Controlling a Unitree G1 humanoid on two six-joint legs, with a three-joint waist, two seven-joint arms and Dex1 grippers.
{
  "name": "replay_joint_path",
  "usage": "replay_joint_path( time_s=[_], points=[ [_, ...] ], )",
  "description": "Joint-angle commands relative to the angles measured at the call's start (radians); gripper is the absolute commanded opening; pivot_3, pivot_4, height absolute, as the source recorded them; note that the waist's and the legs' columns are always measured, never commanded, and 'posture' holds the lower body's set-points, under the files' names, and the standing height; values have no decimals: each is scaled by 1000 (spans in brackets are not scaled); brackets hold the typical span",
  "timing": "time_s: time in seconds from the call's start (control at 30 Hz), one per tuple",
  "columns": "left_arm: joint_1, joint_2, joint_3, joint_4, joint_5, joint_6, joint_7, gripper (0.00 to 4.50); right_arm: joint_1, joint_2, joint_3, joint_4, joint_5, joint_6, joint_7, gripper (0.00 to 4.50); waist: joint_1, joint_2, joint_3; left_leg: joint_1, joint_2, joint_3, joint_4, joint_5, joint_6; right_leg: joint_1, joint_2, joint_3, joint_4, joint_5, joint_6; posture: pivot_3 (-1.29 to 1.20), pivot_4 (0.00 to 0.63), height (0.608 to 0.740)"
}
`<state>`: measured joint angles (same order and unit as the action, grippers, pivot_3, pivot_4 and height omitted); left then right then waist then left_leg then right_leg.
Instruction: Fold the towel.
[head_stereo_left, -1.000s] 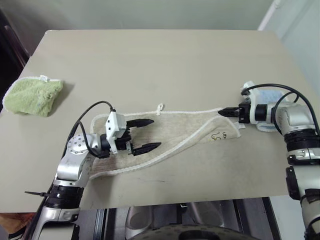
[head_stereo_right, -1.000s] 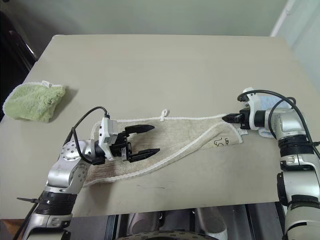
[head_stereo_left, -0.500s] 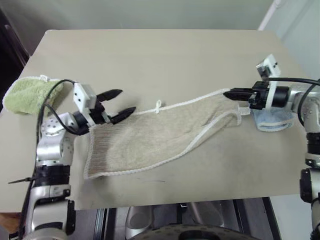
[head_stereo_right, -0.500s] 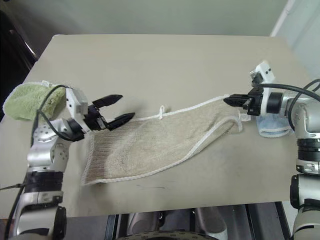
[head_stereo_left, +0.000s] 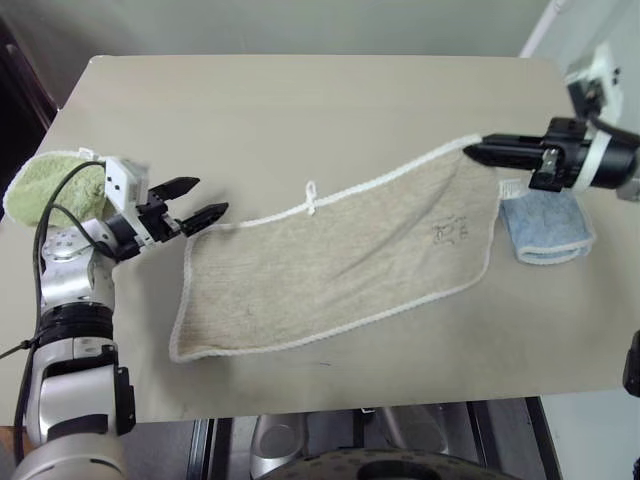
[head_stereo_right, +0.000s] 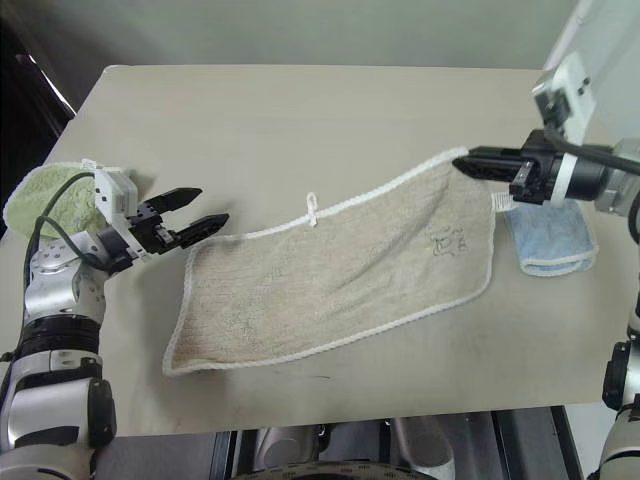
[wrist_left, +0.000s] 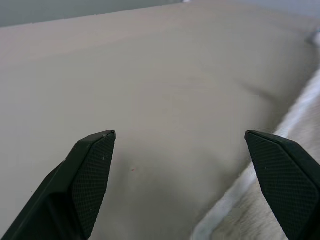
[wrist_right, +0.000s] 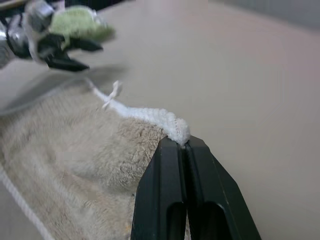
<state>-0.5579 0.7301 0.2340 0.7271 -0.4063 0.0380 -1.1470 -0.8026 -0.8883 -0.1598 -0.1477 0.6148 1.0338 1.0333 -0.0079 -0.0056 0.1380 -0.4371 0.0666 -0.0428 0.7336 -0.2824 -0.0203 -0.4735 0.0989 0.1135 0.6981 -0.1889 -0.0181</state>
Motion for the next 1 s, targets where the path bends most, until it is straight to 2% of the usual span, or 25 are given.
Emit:
replay_joint_path(
  time_s=[0.03,0.43,0.63,1.0],
  points=[
    [-1,24,27,12,-10,25,-25,4500,-65,-13,-48,-41,41,5,-38,18,-1,0,0,0,0,0,0,0,0,0,0,0,0,0,0,0,150,703],
    [45,-47,-35,-153,-15,136,-108,4500,-242,-17,-70,-31,161,51,-68,18,5,-1,0,-1,0,0,0,0,0,-1,0,0,0,-2,3,0,150,703],
    [39,-60,-44,-79,23,76,-95,4500,-270,-35,-34,-40,184,50,-47,18,4,0,0,-2,0,0,0,1,-1,-3,0,0,2,-2,2,0,150,703],
    [-104,-65,-93,130,91,43,-187,4500,-337,-17,-13,-48,268,82,-40,18,6,-1,0,-2,-1,0,1,1,-1,-5,0,0,7,-3,2,0,150,703]
  ],
)
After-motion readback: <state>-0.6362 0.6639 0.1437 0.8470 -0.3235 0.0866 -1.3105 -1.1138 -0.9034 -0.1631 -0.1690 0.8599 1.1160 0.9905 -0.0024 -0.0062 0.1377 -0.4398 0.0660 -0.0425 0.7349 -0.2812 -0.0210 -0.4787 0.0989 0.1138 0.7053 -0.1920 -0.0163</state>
